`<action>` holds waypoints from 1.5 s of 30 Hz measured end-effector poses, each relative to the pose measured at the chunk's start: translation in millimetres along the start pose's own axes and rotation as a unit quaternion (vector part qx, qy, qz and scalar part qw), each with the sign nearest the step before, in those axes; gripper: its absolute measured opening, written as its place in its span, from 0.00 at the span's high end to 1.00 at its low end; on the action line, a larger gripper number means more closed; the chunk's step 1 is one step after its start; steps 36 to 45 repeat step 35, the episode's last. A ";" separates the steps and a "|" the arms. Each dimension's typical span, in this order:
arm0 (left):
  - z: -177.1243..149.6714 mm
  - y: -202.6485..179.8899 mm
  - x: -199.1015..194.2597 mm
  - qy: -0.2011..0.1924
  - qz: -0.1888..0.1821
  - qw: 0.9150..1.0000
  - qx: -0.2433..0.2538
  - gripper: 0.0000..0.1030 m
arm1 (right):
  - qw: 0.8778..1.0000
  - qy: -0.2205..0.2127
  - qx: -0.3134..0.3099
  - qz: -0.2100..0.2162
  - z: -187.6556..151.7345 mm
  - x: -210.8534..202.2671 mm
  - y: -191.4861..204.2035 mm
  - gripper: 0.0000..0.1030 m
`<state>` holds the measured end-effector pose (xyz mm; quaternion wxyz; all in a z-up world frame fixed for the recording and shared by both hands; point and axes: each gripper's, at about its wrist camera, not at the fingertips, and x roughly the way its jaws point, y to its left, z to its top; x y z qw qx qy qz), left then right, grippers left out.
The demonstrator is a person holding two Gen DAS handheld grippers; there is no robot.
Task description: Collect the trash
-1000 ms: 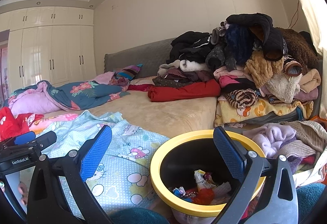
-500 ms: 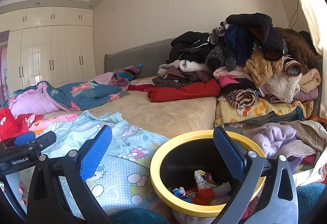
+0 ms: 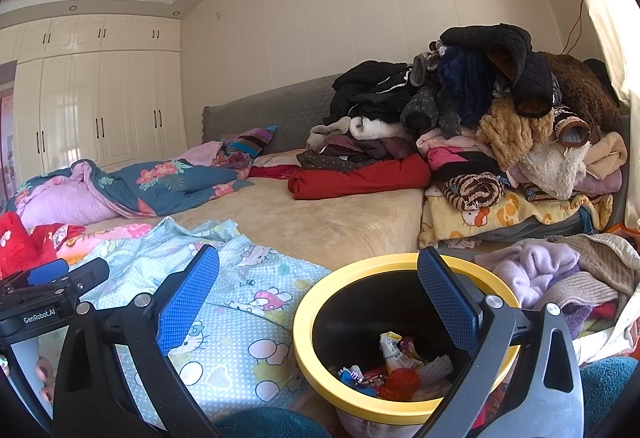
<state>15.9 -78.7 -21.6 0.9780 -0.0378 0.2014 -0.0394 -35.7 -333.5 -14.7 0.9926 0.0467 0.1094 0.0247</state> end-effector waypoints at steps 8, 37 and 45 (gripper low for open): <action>0.5 2.6 3.0 0.004 0.013 1.000 0.006 0.11 | 1.000 0.002 0.003 0.001 0.1 0.6 -0.4 0.06; -40.2 310.6 -27.2 0.122 0.363 0.912 -0.149 0.11 | 0.851 0.256 -0.161 0.430 -51.4 64.3 336.3 0.06; -40.2 310.6 -27.2 0.122 0.363 0.912 -0.149 0.11 | 0.851 0.256 -0.161 0.430 -51.4 64.3 336.3 0.06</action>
